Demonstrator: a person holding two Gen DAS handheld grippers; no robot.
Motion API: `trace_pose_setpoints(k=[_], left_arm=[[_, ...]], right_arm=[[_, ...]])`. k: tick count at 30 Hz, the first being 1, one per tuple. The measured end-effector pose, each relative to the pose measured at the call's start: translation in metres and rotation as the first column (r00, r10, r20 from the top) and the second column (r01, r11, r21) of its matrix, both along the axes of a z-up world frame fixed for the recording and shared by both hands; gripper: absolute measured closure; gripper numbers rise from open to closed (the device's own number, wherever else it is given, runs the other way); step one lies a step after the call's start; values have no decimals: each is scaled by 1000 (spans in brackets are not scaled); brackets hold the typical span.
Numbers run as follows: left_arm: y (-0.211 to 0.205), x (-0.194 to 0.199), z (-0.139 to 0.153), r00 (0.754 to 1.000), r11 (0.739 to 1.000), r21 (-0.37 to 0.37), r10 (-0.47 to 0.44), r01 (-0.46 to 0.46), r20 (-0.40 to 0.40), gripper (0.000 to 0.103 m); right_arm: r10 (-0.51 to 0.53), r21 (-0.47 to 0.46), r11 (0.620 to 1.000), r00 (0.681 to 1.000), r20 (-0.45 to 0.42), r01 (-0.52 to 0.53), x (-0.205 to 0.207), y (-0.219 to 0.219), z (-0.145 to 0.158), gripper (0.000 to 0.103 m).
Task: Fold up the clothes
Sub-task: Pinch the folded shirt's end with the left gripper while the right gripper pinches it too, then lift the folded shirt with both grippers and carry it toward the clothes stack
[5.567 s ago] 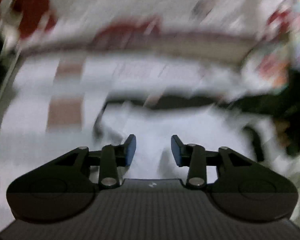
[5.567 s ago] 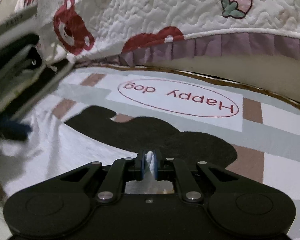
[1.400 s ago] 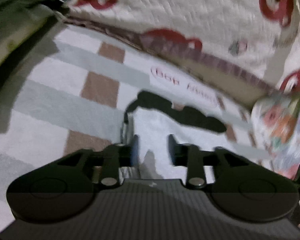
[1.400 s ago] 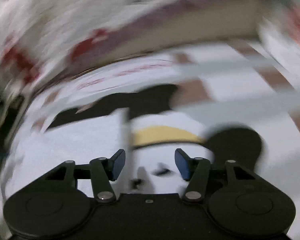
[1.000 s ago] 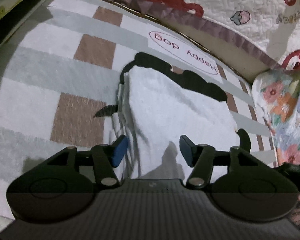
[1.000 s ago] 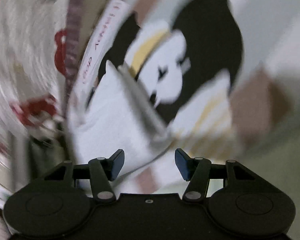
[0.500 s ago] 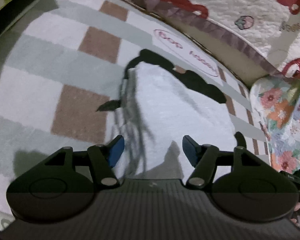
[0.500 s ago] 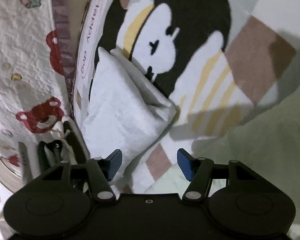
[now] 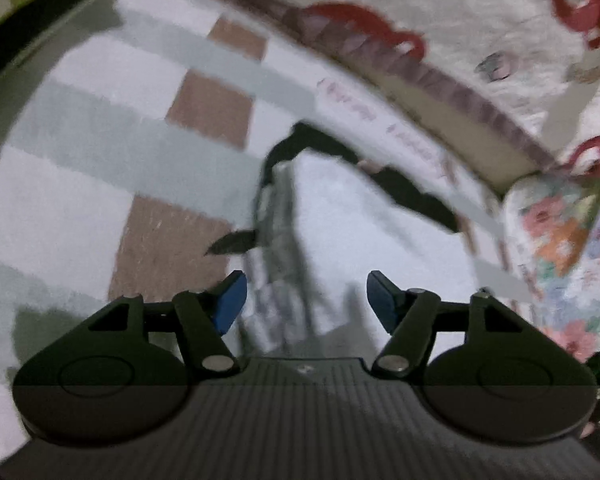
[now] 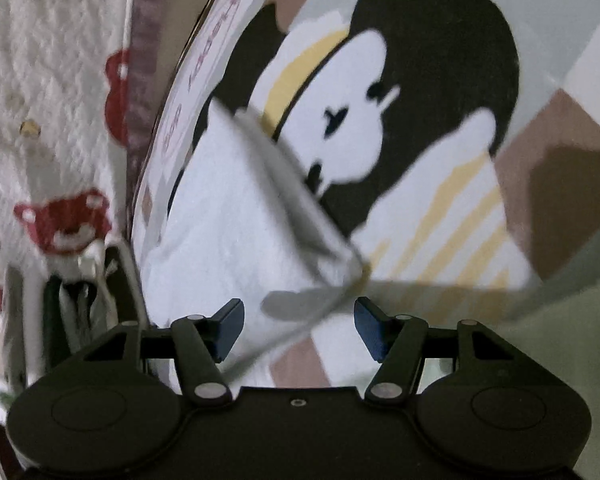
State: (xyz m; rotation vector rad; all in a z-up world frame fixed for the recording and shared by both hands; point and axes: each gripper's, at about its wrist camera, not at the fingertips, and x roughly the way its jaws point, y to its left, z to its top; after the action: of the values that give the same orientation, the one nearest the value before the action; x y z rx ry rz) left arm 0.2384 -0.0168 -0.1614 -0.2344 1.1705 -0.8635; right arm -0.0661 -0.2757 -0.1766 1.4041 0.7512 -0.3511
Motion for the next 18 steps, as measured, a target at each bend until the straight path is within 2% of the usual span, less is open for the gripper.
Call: trace_pose_setpoints(k=[1, 2, 4, 7, 9, 10, 11, 12, 13, 14, 15, 16, 18], left_arm=[[-2, 2, -3, 1000, 1000, 0, 1, -1, 1, 37], [-3, 3, -3, 1000, 1000, -4, 5, -5, 3, 37], [-5, 7, -3, 1000, 1000, -18, 20, -20, 5, 37], [-15, 15, -8, 999, 998, -50, 43, -43, 9, 35], [-24, 19, -11, 999, 997, -71, 36, -34, 17, 39], [-29, 18, -11, 999, 998, -56, 22, -20, 33, 46], [-33, 16, -10, 999, 999, -37, 8, -6, 50, 66], [-33, 13, -7, 997, 1000, -14, -1, 2, 77, 73], [-28, 9, -2, 998, 1000, -9, 1, -1, 66, 75], [-23, 4, 2, 999, 1000, -6, 5, -5, 50, 77], [-17, 0, 6, 999, 1000, -4, 9, -9, 33, 77], [-13, -8, 9, 1000, 1000, -2, 0, 0, 0, 77], [-5, -17, 8, 999, 1000, 5, -10, 11, -52, 71]], right_arm=[[-5, -10, 1000, 1000, 11, 5, 1, 1, -1, 36], [-10, -20, 1000, 1000, 22, 10, 3, 2, -3, 30], [-11, -53, 999, 999, 42, 13, 5, 6, -3, 29], [10, -151, 988, 998, 63, -1, 8, 16, 2, 29], [-1, -190, 982, 996, 85, 17, 14, 17, 1, 29], [-5, -209, 978, 995, 96, 25, 17, 17, 1, 35], [6, -238, 971, 996, 94, 16, 21, 16, 2, 52], [30, -275, 961, 996, 82, -7, 27, 13, 3, 65], [58, -304, 952, 995, 79, -31, 31, 9, 6, 73], [97, -361, 931, 992, 79, -62, 34, 5, 13, 77], [144, -445, 890, 987, 70, -98, 38, 4, 24, 78], [190, -526, 840, 980, 56, -132, 41, 2, 35, 79], [266, -674, 716, 964, 23, -181, 48, 0, 56, 81]])
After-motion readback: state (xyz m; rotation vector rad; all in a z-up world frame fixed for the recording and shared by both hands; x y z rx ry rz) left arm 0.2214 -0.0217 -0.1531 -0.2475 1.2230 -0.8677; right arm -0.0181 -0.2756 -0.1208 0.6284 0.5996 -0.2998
